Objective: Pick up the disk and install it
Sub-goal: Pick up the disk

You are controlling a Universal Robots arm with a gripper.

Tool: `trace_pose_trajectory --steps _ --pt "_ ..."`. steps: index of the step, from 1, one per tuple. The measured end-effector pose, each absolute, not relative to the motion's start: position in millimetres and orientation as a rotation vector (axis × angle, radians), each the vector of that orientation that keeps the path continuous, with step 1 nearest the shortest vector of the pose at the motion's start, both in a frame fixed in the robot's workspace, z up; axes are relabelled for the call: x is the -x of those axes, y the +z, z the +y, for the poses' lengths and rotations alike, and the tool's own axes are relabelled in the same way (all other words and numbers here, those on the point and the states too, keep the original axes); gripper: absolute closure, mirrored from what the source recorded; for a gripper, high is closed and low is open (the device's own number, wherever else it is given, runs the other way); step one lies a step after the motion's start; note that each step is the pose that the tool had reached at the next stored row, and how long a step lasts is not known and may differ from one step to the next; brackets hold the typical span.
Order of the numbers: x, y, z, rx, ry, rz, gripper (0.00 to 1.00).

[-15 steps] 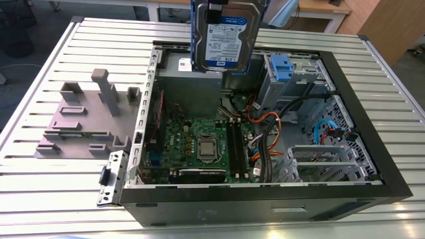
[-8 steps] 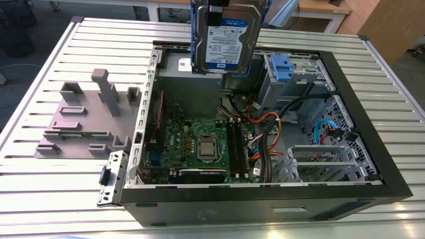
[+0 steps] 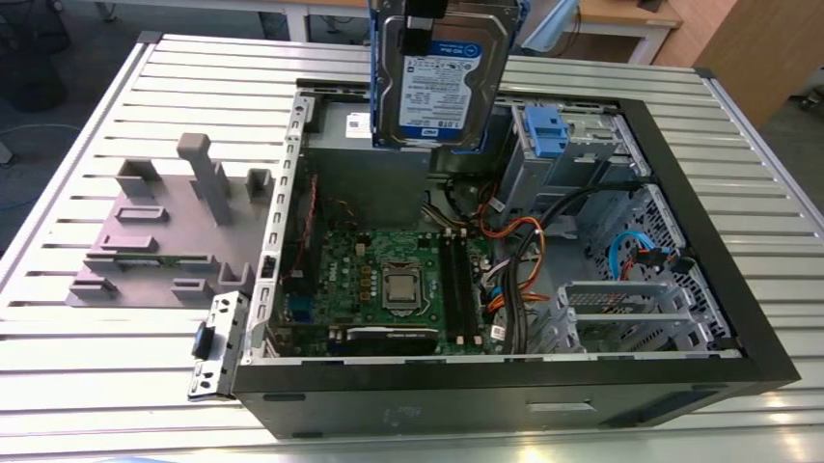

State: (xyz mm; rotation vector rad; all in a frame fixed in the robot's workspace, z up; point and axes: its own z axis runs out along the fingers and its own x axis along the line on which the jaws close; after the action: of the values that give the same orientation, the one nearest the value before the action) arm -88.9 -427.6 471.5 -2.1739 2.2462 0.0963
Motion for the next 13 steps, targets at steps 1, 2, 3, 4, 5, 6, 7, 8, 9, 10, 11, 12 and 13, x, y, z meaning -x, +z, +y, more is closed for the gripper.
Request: trace_pose_trajectory --steps 1,2,3,4,5,6,7,8,9,10,11,12,13 --pt "89 472 -428 2.174 0.096 2.246 0.63" --pt "89 472 -429 2.174 0.096 2.246 0.63" --pt "89 472 -430 2.174 0.096 2.246 0.63" --pt "89 472 -431 2.174 0.096 2.246 0.63" --pt "89 472 -432 2.174 0.096 2.246 0.63" --pt "89 471 -433 2.174 0.096 2.246 0.63" --pt "89 471 -434 2.174 0.096 2.246 0.63" --pt "89 471 -435 2.174 0.096 2.246 0.63" --pt "89 471 -436 2.174 0.096 2.246 0.63" --pt "89 471 -436 2.174 0.096 2.246 0.63" --pt "89 471 -437 2.174 0.096 2.246 0.63" --pt "88 471 -438 2.174 0.096 2.246 0.63" --pt "88 471 -439 2.174 0.096 2.246 0.63"
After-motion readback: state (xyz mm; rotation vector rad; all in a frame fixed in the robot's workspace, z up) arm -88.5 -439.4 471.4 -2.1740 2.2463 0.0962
